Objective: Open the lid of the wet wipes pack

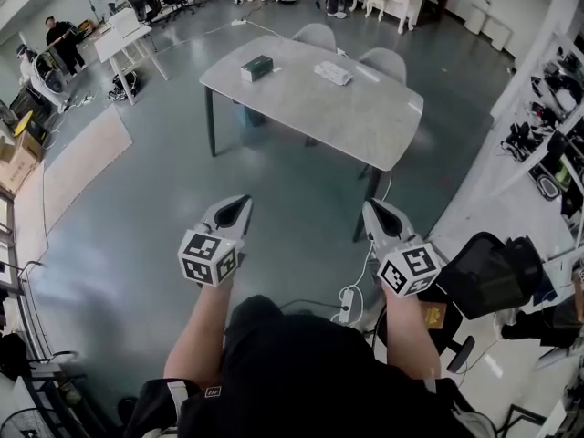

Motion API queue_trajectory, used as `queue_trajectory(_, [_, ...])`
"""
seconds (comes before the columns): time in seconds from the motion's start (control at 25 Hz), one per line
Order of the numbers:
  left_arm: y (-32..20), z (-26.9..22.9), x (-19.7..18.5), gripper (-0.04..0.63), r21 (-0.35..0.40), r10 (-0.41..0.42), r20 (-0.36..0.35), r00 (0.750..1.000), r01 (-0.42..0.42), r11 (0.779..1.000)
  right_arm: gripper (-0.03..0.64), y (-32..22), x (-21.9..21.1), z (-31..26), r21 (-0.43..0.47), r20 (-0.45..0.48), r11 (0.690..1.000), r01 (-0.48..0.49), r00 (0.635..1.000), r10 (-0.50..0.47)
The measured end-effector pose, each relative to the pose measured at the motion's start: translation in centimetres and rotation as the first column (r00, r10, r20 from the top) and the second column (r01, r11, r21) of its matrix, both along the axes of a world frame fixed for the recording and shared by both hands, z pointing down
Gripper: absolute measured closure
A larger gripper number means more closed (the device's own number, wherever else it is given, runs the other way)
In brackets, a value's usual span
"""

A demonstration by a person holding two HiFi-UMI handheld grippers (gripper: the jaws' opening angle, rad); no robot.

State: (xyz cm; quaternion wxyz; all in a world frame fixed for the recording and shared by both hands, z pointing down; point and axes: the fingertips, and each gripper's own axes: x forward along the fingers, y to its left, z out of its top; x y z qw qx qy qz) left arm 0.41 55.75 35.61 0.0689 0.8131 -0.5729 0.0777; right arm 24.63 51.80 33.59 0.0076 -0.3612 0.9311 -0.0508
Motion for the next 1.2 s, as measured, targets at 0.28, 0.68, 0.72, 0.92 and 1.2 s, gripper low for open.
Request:
queue_trajectory(0.28, [-2.0, 0.3, 0.5, 0.584, -0.007, 0.008, -0.003, 1.0, -0.008, 1.0, 0.615, -1.7, 0.6, 0.9, -0.05, 0.034, 0.999, -0.007, 0.999, 0.008])
queue_trajectory(0.68, [-10.8, 2.4, -1.5, 0.584, -0.02, 0.041, -0.019, 0.999, -0.041, 0.999, 0.615, -9.0, -1.2, 3.4, -0.105, 0.008, 0.994, -0.037, 0.999, 0.038])
queue_trajectory(0.72, [-11.9, 2.5, -2.0, 0.584, -0.022, 0.045, -0.02, 0.999, -0.045, 0.999, 0.615, -10.0, -1.7, 3.6, -0.112, 0.004, 0.993, -0.04, 0.999, 0.041])
queue_trajectory(0.92, [-18.3, 3.3, -4.9, 0.584, -0.039, 0.063, -0.023, 0.998, -0.064, 0.997, 0.615, -15.7, -5.4, 5.0, -0.148, -0.019, 0.988, -0.037, 0.999, 0.035])
queue_trajectory(1.2, [-26.1, 4.8, -9.6, 0.584, -0.059, 0.108, -0.035, 0.994, -0.11, 0.992, 0.615, -22.2, -12.7, 7.2, -0.212, -0.095, 0.977, -0.008, 0.995, -0.013])
